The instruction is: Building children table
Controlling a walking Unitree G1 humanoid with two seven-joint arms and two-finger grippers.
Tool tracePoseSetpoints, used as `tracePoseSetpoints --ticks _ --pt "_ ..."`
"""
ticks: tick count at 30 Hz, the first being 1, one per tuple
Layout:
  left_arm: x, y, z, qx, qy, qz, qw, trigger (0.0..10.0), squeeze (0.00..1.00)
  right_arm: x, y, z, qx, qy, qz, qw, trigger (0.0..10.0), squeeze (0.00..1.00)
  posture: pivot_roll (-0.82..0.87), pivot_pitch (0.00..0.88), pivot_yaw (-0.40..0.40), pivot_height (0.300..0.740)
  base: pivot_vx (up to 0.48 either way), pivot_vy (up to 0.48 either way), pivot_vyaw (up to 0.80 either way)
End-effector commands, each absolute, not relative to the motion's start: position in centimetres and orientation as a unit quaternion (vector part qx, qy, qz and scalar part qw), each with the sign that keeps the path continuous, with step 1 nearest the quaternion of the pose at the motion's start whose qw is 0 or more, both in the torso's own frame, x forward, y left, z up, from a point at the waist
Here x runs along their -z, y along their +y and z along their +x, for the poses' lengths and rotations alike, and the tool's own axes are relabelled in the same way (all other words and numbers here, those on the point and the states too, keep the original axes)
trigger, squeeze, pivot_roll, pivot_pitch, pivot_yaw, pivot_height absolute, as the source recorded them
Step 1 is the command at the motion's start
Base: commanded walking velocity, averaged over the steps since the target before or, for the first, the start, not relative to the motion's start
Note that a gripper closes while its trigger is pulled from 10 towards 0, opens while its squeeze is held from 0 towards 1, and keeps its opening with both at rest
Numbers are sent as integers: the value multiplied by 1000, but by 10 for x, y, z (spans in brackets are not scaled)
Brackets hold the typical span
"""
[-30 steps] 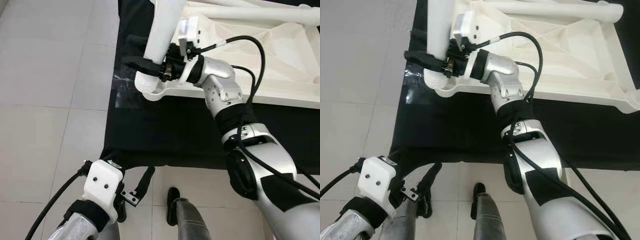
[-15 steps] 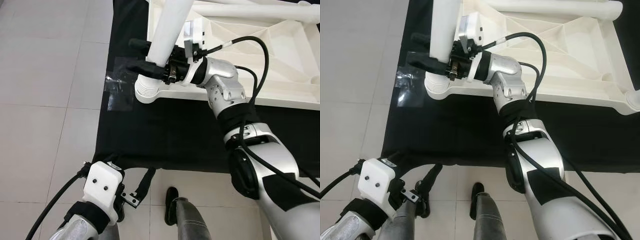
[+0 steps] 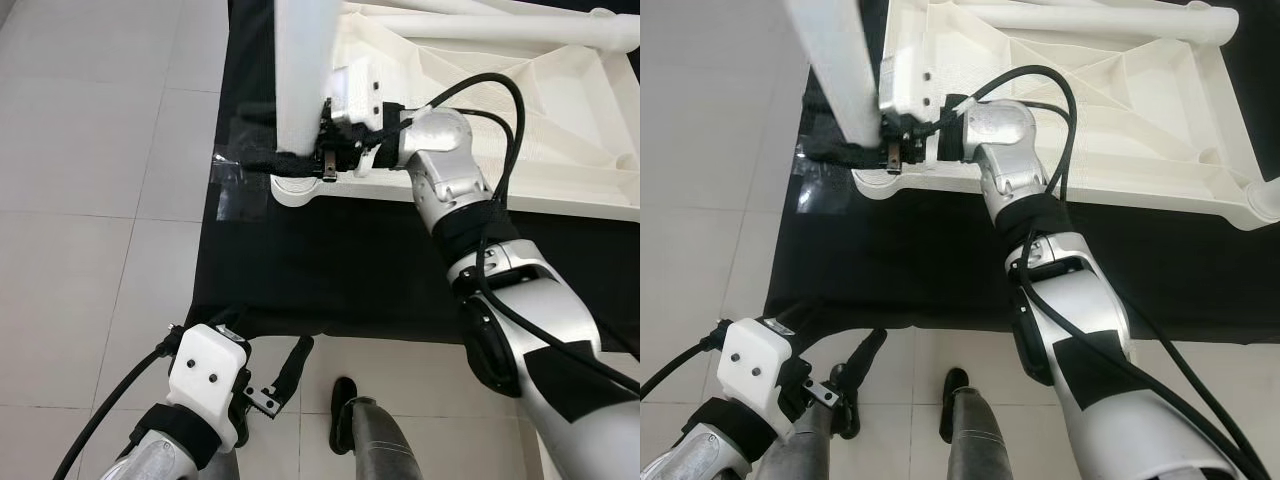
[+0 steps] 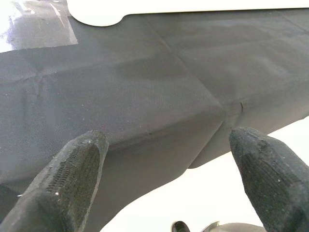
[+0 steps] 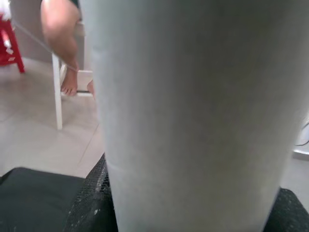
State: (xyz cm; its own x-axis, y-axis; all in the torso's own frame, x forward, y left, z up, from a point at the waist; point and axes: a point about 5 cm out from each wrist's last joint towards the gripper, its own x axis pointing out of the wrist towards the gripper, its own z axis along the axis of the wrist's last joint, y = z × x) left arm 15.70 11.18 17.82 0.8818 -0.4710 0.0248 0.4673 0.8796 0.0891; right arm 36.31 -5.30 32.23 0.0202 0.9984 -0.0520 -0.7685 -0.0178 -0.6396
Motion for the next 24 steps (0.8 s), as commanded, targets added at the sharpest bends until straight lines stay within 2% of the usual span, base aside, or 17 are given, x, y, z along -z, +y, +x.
tracePoseSetpoints --ticks 1,3,9,11,12,13,14,15,16,19,24 --pt "-171 110 155 244 -6 32 969 10000 0 -282 -57 367 -692 -124 -280 654 10000 0 148 425 -148 740 0 0 0" --pt "-171 109 155 243 -6 31 970 10000 0 -286 -56 366 -697 -123 -292 643 10000 0 147 425 -150 740 0 0 0" --pt "-171 109 156 242 -7 30 970 10000 0 -293 -54 366 -704 -128 -285 638 10000 0 144 426 -152 740 0 0 0" --pt "-171 109 157 241 -8 30 970 10000 0 -299 -52 368 -697 -134 -258 655 10000 0 141 425 -153 740 0 0 0" --pt "-171 109 157 241 -8 29 970 10000 0 -302 -50 372 -684 -133 -231 680 10000 0 138 424 -155 740 0 0 0" --pt "-171 109 157 241 -8 29 970 10000 0 -302 -50 372 -684 -133 -231 680 10000 0 138 424 -155 740 0 0 0" --pt "-171 109 157 241 -9 28 970 10000 0 -305 -49 377 -657 -128 -202 715 10000 0 138 424 -156 740 0 0 0" --pt "-171 109 157 241 -9 28 970 10000 0 -305 -49 377 -657 -128 -202 715 10000 0 138 424 -156 740 0 0 0" --pt "-171 108 157 241 -9 28 970 10000 0 -305 -48 379 -644 -127 -192 730 10000 0 138 424 -156 740 0 0 0" --pt "-171 109 157 241 -9 28 970 10000 0 -304 -48 382 -628 -124 -181 746 10000 0 139 425 -155 740 0 0 0" --pt "-171 109 157 239 -10 28 971 10000 0 -295 -47 384 -620 -115 -158 760 10000 0 142 427 -154 740 0 0 0"
